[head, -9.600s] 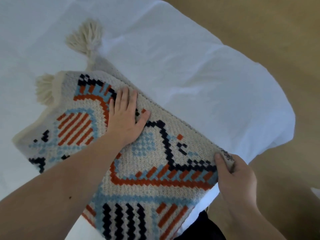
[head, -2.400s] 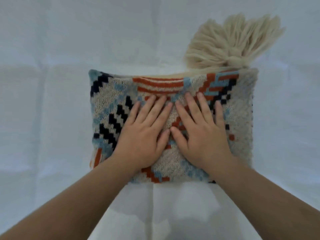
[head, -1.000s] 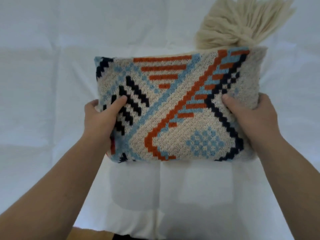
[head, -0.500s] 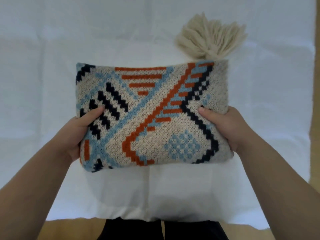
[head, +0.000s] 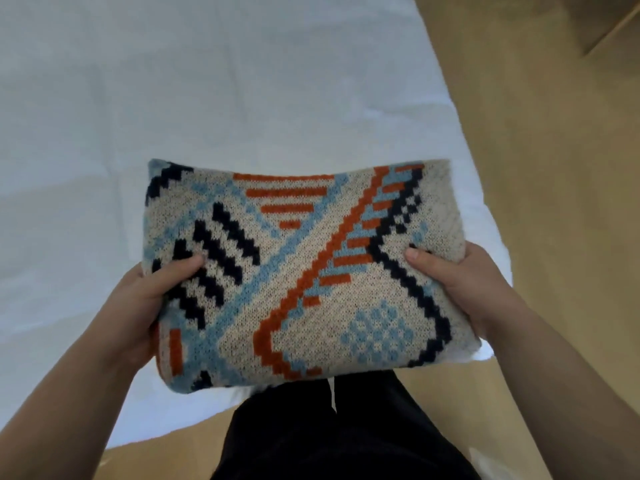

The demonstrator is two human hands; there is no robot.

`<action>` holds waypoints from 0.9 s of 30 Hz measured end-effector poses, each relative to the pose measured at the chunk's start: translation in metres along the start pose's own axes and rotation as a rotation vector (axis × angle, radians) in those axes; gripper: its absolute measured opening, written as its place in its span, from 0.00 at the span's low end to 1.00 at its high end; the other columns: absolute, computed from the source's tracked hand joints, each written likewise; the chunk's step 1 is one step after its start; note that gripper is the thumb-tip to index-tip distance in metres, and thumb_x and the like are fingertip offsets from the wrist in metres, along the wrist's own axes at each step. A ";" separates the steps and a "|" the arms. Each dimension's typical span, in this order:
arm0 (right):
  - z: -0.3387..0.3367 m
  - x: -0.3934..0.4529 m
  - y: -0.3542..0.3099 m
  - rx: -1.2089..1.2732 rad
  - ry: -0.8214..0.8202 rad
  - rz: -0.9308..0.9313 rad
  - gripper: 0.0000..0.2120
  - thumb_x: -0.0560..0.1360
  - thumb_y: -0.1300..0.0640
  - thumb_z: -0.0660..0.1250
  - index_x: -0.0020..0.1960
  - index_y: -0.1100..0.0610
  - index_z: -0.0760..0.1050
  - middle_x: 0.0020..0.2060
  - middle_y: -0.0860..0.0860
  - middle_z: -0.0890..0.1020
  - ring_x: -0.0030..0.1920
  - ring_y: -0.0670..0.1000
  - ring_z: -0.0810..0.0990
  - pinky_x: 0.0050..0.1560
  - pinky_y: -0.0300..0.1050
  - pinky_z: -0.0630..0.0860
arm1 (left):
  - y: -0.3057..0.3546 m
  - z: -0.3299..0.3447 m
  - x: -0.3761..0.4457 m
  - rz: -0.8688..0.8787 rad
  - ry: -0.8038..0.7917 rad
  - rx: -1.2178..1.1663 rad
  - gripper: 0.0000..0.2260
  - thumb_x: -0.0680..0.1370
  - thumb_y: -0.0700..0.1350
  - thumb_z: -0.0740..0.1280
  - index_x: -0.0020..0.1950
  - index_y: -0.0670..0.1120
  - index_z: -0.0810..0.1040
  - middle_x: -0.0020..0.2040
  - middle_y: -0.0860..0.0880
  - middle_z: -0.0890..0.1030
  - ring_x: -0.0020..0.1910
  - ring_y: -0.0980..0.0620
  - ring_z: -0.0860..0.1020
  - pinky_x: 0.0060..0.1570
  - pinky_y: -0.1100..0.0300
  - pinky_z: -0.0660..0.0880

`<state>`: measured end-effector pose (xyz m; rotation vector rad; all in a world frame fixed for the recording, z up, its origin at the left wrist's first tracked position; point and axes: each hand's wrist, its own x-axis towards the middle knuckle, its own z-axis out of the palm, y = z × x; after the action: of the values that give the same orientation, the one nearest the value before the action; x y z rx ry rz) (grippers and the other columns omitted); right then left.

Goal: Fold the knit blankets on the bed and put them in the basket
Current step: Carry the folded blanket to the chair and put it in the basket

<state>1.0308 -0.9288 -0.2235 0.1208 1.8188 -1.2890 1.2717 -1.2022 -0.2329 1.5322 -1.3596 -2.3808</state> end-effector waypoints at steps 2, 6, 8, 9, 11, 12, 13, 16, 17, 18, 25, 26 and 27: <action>-0.029 -0.036 -0.004 0.061 0.056 -0.040 0.20 0.64 0.56 0.76 0.55 0.57 0.79 0.45 0.56 0.87 0.43 0.57 0.87 0.38 0.49 0.83 | 0.018 0.031 -0.018 0.051 -0.065 0.034 0.42 0.48 0.54 0.85 0.61 0.45 0.80 0.56 0.38 0.84 0.51 0.37 0.84 0.39 0.48 0.83; -0.101 -0.110 0.003 0.168 0.190 -0.111 0.21 0.66 0.57 0.76 0.58 0.58 0.78 0.46 0.57 0.87 0.44 0.60 0.87 0.41 0.53 0.84 | 0.042 0.114 -0.054 0.122 -0.243 0.153 0.36 0.55 0.53 0.84 0.60 0.43 0.80 0.54 0.38 0.85 0.49 0.36 0.85 0.38 0.48 0.83; -0.141 -0.151 0.017 0.228 0.268 -0.151 0.22 0.66 0.57 0.76 0.59 0.58 0.78 0.46 0.58 0.87 0.45 0.61 0.87 0.44 0.56 0.83 | 0.045 0.165 -0.073 0.142 -0.337 0.212 0.32 0.59 0.51 0.82 0.60 0.42 0.80 0.54 0.37 0.85 0.48 0.37 0.85 0.38 0.49 0.83; -0.161 -0.170 0.027 0.266 0.312 -0.173 0.22 0.66 0.57 0.76 0.58 0.59 0.77 0.46 0.58 0.87 0.44 0.61 0.87 0.43 0.56 0.83 | 0.044 0.191 -0.082 0.153 -0.399 0.263 0.36 0.55 0.52 0.84 0.59 0.42 0.80 0.54 0.37 0.85 0.48 0.36 0.85 0.38 0.48 0.83; -0.201 -0.212 0.054 0.362 0.421 -0.216 0.21 0.65 0.58 0.75 0.57 0.60 0.78 0.44 0.59 0.87 0.43 0.61 0.87 0.38 0.53 0.84 | 0.035 0.250 -0.106 0.176 -0.467 0.368 0.45 0.45 0.56 0.86 0.59 0.41 0.81 0.53 0.37 0.85 0.49 0.36 0.85 0.41 0.46 0.83; -0.221 -0.232 0.069 0.404 0.476 -0.230 0.21 0.65 0.58 0.75 0.56 0.61 0.78 0.44 0.59 0.87 0.42 0.61 0.87 0.37 0.52 0.83 | 0.028 0.280 -0.119 0.173 -0.503 0.418 0.47 0.43 0.56 0.86 0.60 0.41 0.80 0.53 0.37 0.85 0.49 0.36 0.85 0.44 0.45 0.82; -0.242 -0.252 0.086 0.437 0.527 -0.237 0.21 0.65 0.57 0.76 0.56 0.61 0.78 0.43 0.59 0.87 0.42 0.61 0.87 0.37 0.51 0.83 | 0.018 0.309 -0.130 0.173 -0.556 0.472 0.48 0.43 0.57 0.86 0.60 0.41 0.80 0.53 0.37 0.85 0.50 0.35 0.84 0.47 0.43 0.81; -0.300 -0.316 0.142 0.538 0.667 -0.235 0.22 0.65 0.57 0.76 0.57 0.61 0.78 0.44 0.59 0.87 0.43 0.61 0.87 0.42 0.54 0.83 | -0.023 0.403 -0.170 0.161 -0.692 0.577 0.49 0.41 0.57 0.86 0.60 0.43 0.80 0.53 0.38 0.85 0.49 0.36 0.85 0.52 0.41 0.78; -0.317 -0.338 0.161 0.574 0.715 -0.235 0.21 0.66 0.57 0.76 0.57 0.61 0.78 0.44 0.58 0.87 0.43 0.61 0.87 0.42 0.55 0.83 | -0.041 0.432 -0.182 0.148 -0.753 0.604 0.49 0.42 0.56 0.86 0.61 0.45 0.80 0.53 0.39 0.85 0.49 0.36 0.85 0.53 0.40 0.78; -0.333 -0.359 0.179 0.609 0.766 -0.233 0.20 0.67 0.57 0.76 0.56 0.61 0.78 0.44 0.58 0.87 0.43 0.60 0.87 0.42 0.54 0.84 | -0.059 0.459 -0.196 0.135 -0.777 0.645 0.48 0.43 0.56 0.86 0.61 0.46 0.80 0.53 0.40 0.85 0.50 0.37 0.85 0.53 0.40 0.77; -0.403 -0.468 0.276 0.842 1.082 -0.246 0.20 0.69 0.57 0.76 0.58 0.61 0.76 0.44 0.57 0.87 0.44 0.59 0.87 0.40 0.52 0.84 | -0.165 0.634 -0.266 0.138 -1.065 0.966 0.57 0.48 0.60 0.85 0.72 0.37 0.72 0.68 0.33 0.75 0.67 0.33 0.73 0.70 0.40 0.66; -0.412 -0.477 0.286 0.867 1.124 -0.246 0.20 0.69 0.58 0.76 0.58 0.61 0.76 0.44 0.57 0.87 0.43 0.58 0.87 0.39 0.52 0.84 | -0.178 0.657 -0.279 0.131 -1.097 1.011 0.53 0.52 0.60 0.85 0.71 0.38 0.73 0.69 0.33 0.74 0.68 0.33 0.72 0.70 0.40 0.66; -0.421 -0.486 0.295 0.892 1.162 -0.244 0.19 0.69 0.58 0.76 0.58 0.61 0.76 0.44 0.56 0.87 0.43 0.58 0.87 0.38 0.51 0.84 | -0.194 0.682 -0.287 0.083 -1.110 1.015 0.45 0.57 0.59 0.83 0.68 0.41 0.76 0.66 0.36 0.78 0.64 0.35 0.77 0.67 0.39 0.69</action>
<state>1.2333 -0.2696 -0.0664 1.4093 1.9590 -2.4306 0.9993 -0.5120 -0.0467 -0.1855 -3.0017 -2.6307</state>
